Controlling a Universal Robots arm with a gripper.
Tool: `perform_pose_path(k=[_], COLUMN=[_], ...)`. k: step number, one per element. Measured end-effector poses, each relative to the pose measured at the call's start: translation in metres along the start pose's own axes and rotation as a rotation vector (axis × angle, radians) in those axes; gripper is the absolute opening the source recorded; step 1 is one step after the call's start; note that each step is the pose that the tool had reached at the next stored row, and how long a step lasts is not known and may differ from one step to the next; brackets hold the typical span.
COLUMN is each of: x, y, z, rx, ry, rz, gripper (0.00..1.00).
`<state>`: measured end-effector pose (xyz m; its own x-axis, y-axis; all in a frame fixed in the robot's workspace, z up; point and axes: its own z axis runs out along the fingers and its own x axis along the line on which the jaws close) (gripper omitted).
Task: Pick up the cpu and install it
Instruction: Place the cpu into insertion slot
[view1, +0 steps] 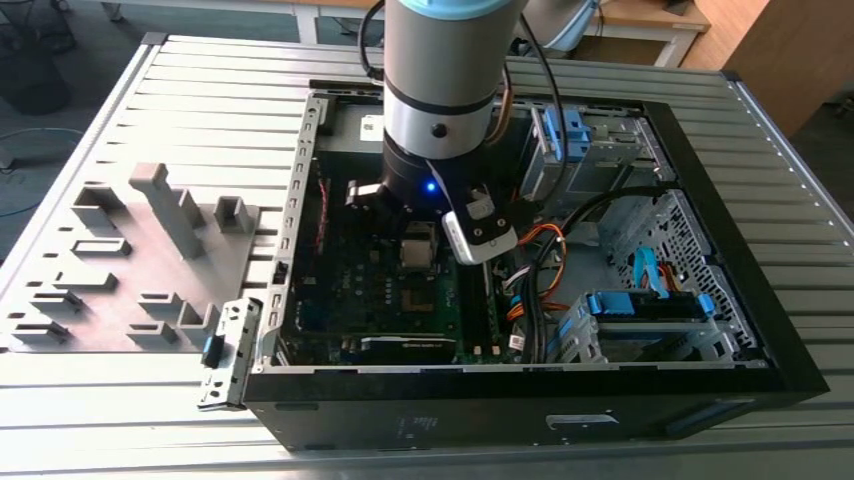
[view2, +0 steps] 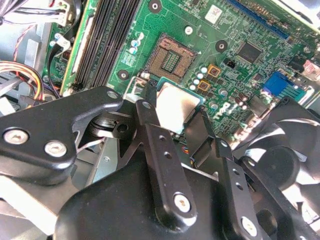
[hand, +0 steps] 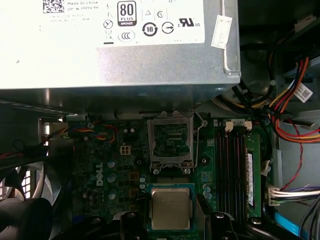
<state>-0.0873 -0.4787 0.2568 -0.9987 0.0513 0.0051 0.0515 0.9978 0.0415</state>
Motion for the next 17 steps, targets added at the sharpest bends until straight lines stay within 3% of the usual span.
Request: perform_pose_path(k=[5, 12, 17], x=[0.0, -0.0001, -0.0001], y=[-0.0003, -0.0008, -0.0011], z=[0.0049, 0.0171, 0.0249], rx=[0.0004, 0.0008, 0.0069], ry=[0.0, -0.0023, -0.0026], rz=[0.0, 0.0, 0.0], gripper=[0.47, 0.47, 0.47])
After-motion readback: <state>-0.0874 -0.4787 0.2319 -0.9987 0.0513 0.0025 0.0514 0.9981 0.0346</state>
